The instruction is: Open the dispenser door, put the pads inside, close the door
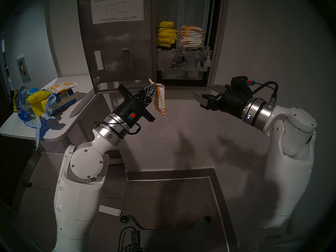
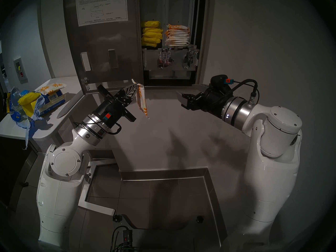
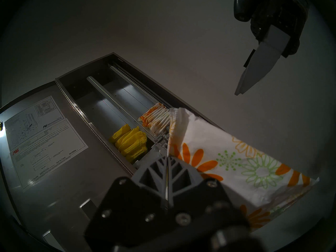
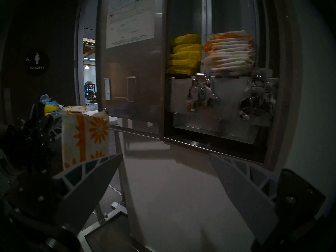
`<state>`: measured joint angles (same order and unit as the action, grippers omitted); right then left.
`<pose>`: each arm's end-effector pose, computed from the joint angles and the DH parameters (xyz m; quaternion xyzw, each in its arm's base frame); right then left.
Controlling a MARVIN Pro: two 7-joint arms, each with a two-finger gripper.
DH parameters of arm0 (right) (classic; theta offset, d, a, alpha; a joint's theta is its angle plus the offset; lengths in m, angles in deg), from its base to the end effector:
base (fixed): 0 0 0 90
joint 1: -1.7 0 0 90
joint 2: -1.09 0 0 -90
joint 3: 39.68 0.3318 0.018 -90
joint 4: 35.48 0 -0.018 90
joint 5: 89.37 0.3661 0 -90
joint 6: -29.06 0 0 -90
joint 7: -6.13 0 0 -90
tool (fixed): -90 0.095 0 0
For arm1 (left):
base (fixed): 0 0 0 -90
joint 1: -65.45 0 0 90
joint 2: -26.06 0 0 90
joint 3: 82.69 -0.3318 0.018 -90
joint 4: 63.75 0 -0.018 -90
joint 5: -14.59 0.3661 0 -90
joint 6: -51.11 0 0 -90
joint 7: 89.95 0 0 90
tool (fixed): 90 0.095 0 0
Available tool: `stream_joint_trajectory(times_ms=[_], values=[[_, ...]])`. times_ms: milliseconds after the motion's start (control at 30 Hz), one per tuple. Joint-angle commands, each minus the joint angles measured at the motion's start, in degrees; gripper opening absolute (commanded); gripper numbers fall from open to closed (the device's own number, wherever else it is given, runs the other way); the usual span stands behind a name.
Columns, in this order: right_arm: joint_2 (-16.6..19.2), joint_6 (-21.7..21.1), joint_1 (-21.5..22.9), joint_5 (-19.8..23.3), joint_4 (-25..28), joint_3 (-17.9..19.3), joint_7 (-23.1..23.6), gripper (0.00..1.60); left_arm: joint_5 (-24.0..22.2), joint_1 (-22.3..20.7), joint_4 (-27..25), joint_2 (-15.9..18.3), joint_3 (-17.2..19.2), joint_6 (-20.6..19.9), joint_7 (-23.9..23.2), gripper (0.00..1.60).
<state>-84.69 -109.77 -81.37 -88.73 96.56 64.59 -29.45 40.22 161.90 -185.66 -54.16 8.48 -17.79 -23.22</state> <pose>0.3744 -0.0202 -0.0600 -0.6657 -0.2564 -0.6619 0.2300 0.3875 -0.0216 -0.1499 -0.3768 0.4024 -0.8256 0.1202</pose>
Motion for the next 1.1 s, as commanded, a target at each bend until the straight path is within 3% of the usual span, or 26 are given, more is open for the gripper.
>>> stream_joint_trajectory(times_ms=[0,100,433,1067], values=[[-0.84,-4.05,0.76,-0.85,5.17,-2.78,-1.10,1.60,-0.15,-1.12,-1.74,-0.15,0.02,0.36,0.31,0.00],[-0.54,-6.17,0.27,-1.00,6.59,-3.67,-0.91,1.60,-0.15,-1.12,-1.74,-0.17,0.02,0.37,0.30,0.00],[-1.02,-6.17,-2.79,0.27,7.96,-8.40,-3.14,1.60,-0.14,-1.12,-1.73,-0.22,0.05,0.40,0.26,0.00],[-3.44,-6.17,-3.44,-2.13,7.96,-16.16,-8.54,1.60,-0.11,-1.12,-1.75,-0.31,0.09,0.43,0.19,0.00]])
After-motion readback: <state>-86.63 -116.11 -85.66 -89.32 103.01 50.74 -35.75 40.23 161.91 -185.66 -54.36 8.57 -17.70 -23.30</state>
